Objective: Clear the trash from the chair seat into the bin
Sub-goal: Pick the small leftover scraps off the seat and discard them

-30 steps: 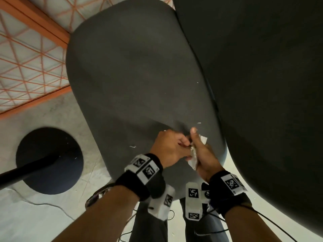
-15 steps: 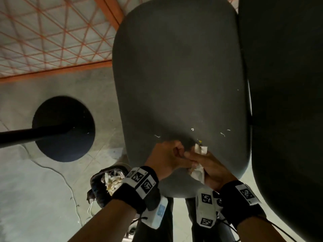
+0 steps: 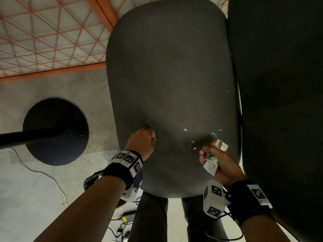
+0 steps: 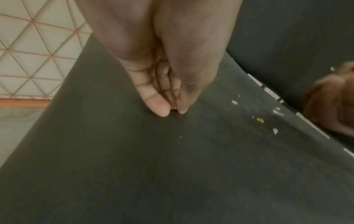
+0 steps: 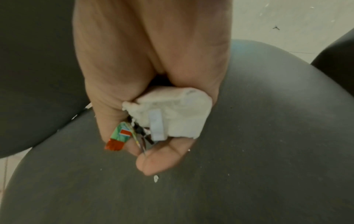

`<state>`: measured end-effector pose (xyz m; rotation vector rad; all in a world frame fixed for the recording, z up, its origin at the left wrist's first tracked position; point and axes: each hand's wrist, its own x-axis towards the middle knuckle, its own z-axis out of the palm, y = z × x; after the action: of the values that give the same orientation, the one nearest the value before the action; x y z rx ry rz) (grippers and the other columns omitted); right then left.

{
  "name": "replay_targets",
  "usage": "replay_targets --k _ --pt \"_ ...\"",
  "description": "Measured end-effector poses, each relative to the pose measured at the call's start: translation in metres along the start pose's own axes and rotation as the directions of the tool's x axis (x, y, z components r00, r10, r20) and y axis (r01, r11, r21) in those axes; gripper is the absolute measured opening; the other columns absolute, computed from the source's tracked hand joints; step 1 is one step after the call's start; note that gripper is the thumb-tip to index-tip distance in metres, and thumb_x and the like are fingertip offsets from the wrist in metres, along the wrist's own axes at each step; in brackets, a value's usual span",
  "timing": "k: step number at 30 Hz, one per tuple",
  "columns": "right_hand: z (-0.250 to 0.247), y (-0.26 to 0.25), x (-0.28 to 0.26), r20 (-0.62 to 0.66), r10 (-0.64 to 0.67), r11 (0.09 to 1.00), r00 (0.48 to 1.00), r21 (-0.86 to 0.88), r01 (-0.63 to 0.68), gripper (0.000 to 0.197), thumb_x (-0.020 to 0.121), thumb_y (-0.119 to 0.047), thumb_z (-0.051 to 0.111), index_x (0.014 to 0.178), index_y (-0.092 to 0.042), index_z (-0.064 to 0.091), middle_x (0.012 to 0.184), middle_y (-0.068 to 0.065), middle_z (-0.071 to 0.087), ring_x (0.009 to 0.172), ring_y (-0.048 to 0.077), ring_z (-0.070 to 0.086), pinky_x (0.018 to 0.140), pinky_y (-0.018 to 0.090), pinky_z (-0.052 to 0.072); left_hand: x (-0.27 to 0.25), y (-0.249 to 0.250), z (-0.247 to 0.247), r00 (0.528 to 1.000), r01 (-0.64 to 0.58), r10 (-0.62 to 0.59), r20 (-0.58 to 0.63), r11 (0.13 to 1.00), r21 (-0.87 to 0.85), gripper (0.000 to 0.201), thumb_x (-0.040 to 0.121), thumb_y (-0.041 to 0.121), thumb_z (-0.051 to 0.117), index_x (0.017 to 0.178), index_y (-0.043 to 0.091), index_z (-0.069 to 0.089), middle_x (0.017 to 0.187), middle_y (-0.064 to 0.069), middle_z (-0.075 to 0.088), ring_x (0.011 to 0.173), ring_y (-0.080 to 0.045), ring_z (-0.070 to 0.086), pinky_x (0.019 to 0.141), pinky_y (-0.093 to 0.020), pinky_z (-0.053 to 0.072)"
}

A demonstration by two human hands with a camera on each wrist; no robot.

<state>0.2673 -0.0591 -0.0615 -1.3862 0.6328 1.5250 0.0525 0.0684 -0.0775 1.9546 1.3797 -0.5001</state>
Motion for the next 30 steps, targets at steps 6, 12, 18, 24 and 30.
replay_targets --k 6,12,18,24,30 --pt "-0.014 0.003 -0.003 -0.063 -0.081 0.994 0.995 -0.076 0.076 0.04 0.086 0.013 0.052 0.069 -0.023 0.049 0.056 -0.003 0.048 0.041 0.005 0.046 0.04 0.017 0.034 0.015 0.057 0.0 0.978 -0.203 0.207 0.007 0.968 -0.148 0.008 0.09 0.021 0.059 0.094 0.016 0.065 0.089 -0.006 0.07 0.088 -0.029 0.066 0.08 -0.038 0.052" --pt "-0.011 0.011 0.004 -0.142 -0.302 0.836 0.943 -0.515 0.19 0.026 0.078 0.007 0.066 0.071 -0.019 0.063 0.049 -0.002 0.054 0.039 0.011 0.045 0.042 0.021 0.036 0.033 0.099 0.013 0.98 -0.196 0.192 0.052 0.977 0.079 0.019 0.095 0.018 0.053 0.111 0.013 0.061 0.11 -0.014 0.066 0.1 -0.038 0.062 0.083 -0.042 0.049" --pt "0.002 0.019 0.012 -0.135 -0.462 0.515 0.877 -0.845 0.141 0.02 0.07 -0.026 0.08 0.087 -0.02 0.074 0.081 0.002 0.075 0.08 0.02 0.071 0.076 0.031 0.055 0.029 0.109 0.014 0.967 -0.205 0.19 0.172 0.976 0.076 0.018 0.081 0.004 0.06 0.095 0.015 0.06 0.107 -0.01 0.063 0.098 -0.035 0.061 0.083 -0.039 0.048" --pt "0.011 0.022 0.005 -0.072 -0.53 0.258 0.845 -0.963 0.08 0.026 0.09 -0.036 0.058 0.111 -0.023 0.067 0.11 0.01 0.072 0.104 0.035 0.066 0.089 0.039 0.052 0.017 0.109 0.032 0.942 -0.312 0.3 0.153 0.948 0.062 0.011 0.093 0.011 0.052 0.097 0.01 0.062 0.102 -0.013 0.064 0.088 -0.036 0.063 0.076 -0.042 0.051" --pt "0.001 0.026 0.006 0.011 -0.555 0.16 0.832 -0.98 0.12 0.025 0.093 -0.027 0.052 0.113 -0.018 0.064 0.113 0.01 0.07 0.106 0.036 0.065 0.09 0.04 0.051 0.016 0.113 0.04 0.93 -0.367 0.353 0.103 0.907 0.205 0.016 0.095 0.013 0.048 0.106 0.01 0.06 0.109 -0.014 0.063 0.09 -0.039 0.065 0.072 -0.042 0.049"
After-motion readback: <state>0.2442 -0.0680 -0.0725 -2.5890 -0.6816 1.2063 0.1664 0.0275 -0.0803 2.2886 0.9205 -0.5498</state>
